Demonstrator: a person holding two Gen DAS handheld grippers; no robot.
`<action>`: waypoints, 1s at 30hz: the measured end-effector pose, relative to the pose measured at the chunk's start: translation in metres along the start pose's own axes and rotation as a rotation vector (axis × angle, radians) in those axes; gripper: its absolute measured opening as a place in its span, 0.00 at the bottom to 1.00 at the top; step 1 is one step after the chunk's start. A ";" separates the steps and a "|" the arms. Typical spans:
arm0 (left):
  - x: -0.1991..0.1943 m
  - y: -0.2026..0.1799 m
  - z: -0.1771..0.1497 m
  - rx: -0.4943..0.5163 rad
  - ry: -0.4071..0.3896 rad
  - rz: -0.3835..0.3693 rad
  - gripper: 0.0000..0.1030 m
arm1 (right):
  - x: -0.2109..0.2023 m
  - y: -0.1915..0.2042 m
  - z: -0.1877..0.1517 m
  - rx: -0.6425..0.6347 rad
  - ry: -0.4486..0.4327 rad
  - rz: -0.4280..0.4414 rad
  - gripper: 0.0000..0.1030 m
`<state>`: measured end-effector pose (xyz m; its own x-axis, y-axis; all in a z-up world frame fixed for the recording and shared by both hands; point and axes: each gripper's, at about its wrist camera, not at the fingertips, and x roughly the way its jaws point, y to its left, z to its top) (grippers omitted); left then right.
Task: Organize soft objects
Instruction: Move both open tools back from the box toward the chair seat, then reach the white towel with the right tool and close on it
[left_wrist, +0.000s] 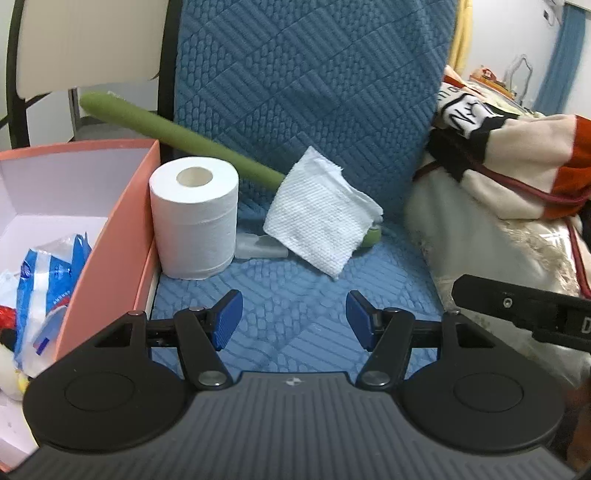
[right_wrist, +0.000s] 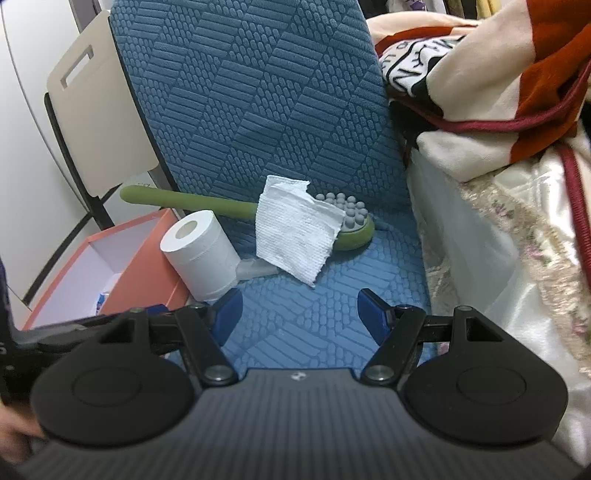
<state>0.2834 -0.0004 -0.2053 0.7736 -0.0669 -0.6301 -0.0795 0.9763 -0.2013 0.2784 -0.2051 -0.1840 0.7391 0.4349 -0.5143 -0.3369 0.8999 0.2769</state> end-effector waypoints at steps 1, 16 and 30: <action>0.005 0.000 0.001 0.000 0.005 0.010 0.66 | 0.004 -0.002 0.000 0.016 0.002 0.010 0.69; 0.064 0.003 0.011 0.021 0.045 0.071 0.66 | 0.058 -0.022 0.009 0.145 0.081 0.045 0.69; 0.106 0.000 0.020 0.053 0.075 0.085 0.66 | 0.110 -0.038 0.028 0.299 0.118 0.085 0.69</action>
<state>0.3776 -0.0038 -0.2570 0.7157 0.0037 -0.6984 -0.1086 0.9884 -0.1061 0.3893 -0.1920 -0.2283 0.6372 0.5241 -0.5650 -0.1950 0.8189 0.5398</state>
